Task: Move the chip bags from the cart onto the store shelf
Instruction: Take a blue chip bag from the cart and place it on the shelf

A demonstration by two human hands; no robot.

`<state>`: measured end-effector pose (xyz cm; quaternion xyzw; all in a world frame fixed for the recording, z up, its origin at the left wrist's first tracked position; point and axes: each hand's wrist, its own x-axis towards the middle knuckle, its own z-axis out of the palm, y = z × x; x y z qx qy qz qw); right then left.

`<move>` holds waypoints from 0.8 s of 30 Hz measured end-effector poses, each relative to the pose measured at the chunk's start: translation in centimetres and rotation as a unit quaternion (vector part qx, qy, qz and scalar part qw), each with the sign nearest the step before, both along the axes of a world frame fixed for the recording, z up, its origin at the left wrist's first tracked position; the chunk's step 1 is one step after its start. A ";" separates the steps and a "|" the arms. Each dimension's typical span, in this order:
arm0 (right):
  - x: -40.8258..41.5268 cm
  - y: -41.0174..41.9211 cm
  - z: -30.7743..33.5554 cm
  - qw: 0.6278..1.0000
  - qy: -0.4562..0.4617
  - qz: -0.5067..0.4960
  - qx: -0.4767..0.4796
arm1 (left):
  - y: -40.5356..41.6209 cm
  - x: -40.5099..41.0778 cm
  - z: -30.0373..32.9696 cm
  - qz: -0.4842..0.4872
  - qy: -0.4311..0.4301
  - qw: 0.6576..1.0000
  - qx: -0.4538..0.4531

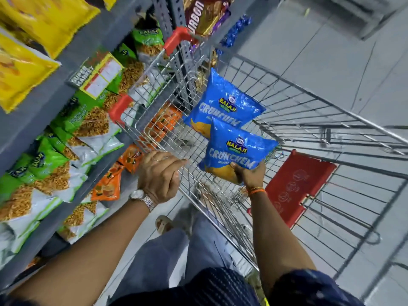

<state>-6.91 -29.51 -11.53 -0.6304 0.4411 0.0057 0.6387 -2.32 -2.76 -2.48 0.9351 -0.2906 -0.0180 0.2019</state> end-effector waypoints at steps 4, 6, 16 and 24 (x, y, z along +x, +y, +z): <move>0.1 0.2 3.6 0.996 0.015 0.071 -0.046 | 0.1 -0.1 2.3 -0.012 0.039 0.994 0.097; 1.0 0.7 6.2 0.996 -0.027 0.073 -0.050 | 0.5 -0.1 4.3 0.010 0.047 0.993 0.105; 9.9 5.3 26.9 0.939 -0.296 0.174 -0.030 | 7.6 2.1 22.6 0.169 -0.247 0.954 0.014; 16.4 12.6 45.8 0.829 -0.519 0.207 0.031 | 15.4 2.1 37.3 0.282 -0.490 0.825 0.012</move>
